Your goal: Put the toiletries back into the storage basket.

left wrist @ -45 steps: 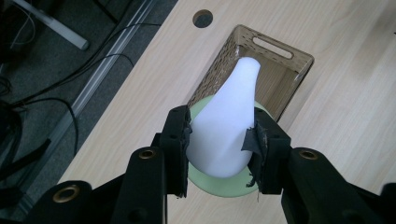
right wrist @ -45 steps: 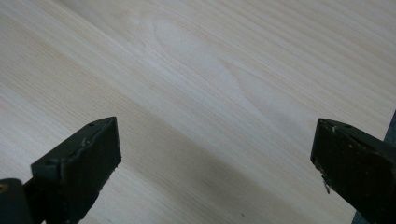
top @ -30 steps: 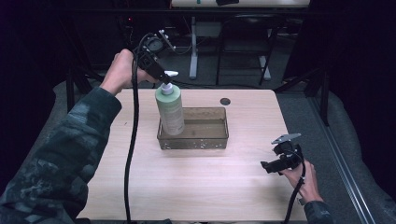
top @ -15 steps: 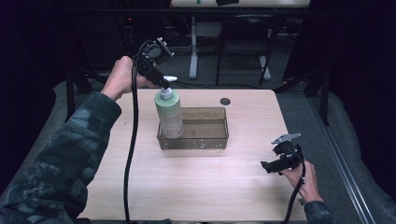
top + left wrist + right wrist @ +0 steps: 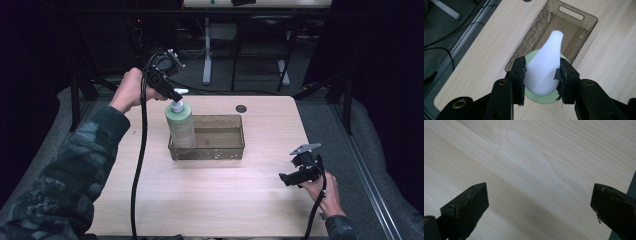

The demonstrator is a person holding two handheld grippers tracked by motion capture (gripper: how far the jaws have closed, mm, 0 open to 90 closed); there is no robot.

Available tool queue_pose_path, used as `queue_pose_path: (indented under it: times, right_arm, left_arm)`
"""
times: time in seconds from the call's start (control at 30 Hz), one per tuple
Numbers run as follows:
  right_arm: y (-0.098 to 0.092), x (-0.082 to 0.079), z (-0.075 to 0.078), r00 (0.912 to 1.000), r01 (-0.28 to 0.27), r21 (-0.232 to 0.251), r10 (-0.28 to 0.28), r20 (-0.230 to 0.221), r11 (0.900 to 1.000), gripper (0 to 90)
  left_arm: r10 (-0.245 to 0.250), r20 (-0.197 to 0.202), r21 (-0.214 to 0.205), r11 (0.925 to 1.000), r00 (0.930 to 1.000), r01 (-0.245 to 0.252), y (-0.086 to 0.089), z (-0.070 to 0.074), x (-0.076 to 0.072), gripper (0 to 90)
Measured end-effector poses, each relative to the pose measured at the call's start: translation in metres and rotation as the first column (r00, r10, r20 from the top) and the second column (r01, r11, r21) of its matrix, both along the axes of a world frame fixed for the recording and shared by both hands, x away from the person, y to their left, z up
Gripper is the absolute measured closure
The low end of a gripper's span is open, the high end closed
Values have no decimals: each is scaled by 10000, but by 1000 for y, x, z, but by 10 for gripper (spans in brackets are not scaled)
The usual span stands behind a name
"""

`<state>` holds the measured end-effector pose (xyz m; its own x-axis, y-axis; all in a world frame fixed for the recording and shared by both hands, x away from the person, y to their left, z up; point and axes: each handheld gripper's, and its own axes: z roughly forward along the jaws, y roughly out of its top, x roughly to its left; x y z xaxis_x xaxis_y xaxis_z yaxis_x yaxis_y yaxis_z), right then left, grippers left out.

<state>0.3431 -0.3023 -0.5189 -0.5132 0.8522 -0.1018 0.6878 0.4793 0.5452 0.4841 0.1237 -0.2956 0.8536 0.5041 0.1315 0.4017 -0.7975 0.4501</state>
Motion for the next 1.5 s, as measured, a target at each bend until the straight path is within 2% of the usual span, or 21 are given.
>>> queue_pose_path:
  times: [0.97,1.5]
  right_arm:
    - [-1,0,1,10000,28,-14,-28,61,10000,6]
    - [-1,0,1,10000,30,-7,-30,31,10000,6]
  left_arm:
    - [-180,-303,285,9994,9994,188,5,-17,1,628]
    - [-325,-640,630,9973,9974,365,4,-24,3,628]
